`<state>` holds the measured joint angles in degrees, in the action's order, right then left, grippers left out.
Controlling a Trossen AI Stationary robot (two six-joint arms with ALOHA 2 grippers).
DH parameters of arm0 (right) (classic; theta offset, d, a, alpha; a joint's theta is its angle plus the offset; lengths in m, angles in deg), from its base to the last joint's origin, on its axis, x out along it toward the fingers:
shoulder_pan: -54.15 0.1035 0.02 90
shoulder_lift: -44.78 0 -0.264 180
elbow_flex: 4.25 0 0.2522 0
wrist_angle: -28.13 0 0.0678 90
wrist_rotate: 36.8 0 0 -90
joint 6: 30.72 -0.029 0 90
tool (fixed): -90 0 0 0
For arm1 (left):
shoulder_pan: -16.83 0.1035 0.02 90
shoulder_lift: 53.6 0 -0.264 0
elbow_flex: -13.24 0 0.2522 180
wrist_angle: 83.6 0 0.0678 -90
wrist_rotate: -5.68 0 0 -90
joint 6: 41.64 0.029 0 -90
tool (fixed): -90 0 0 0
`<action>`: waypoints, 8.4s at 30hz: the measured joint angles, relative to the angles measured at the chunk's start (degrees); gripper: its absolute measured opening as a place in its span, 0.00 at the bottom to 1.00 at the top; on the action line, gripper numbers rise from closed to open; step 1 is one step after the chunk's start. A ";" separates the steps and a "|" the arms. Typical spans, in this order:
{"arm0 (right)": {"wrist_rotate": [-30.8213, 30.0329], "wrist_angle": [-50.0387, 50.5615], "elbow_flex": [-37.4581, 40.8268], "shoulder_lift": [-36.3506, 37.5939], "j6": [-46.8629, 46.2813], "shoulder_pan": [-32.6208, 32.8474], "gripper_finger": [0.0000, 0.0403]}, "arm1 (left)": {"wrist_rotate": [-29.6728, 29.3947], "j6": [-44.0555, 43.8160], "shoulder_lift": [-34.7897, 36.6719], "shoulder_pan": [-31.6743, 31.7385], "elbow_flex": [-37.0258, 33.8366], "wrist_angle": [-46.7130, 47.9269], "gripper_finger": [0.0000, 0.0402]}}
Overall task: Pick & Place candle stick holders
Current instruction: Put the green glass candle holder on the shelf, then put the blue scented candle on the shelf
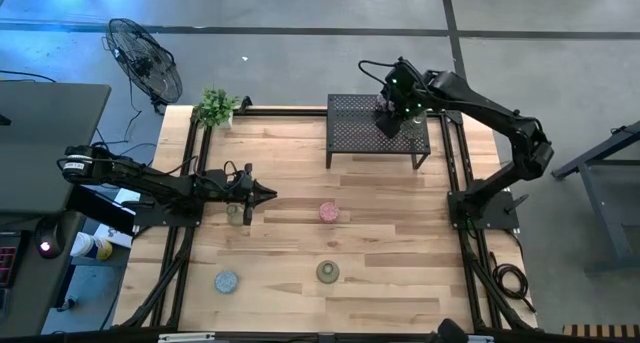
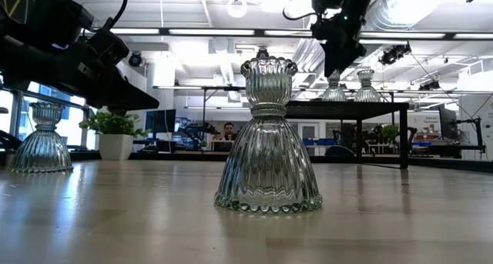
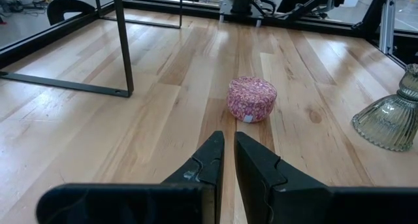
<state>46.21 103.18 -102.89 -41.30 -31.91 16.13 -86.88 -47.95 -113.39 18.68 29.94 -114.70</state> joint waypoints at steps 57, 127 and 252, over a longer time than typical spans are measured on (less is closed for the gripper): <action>-31.86 -68.90 46.58 23.15 -0.02 62.16 0.03 | -8.16 -59.53 -17.61 -56.08 53.26 94.13 0.20; -31.86 -67.45 46.53 23.10 1.18 62.03 0.00 | -4.88 4.71 -41.82 -19.36 66.58 74.50 0.70; 10.90 -35.31 -4.42 -34.81 -0.07 44.92 0.86 | 10.57 9.68 6.78 12.78 20.22 27.06 0.09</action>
<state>57.11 67.87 -107.31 -76.12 -31.98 61.05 -76.32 -38.26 -106.61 31.46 50.16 -87.64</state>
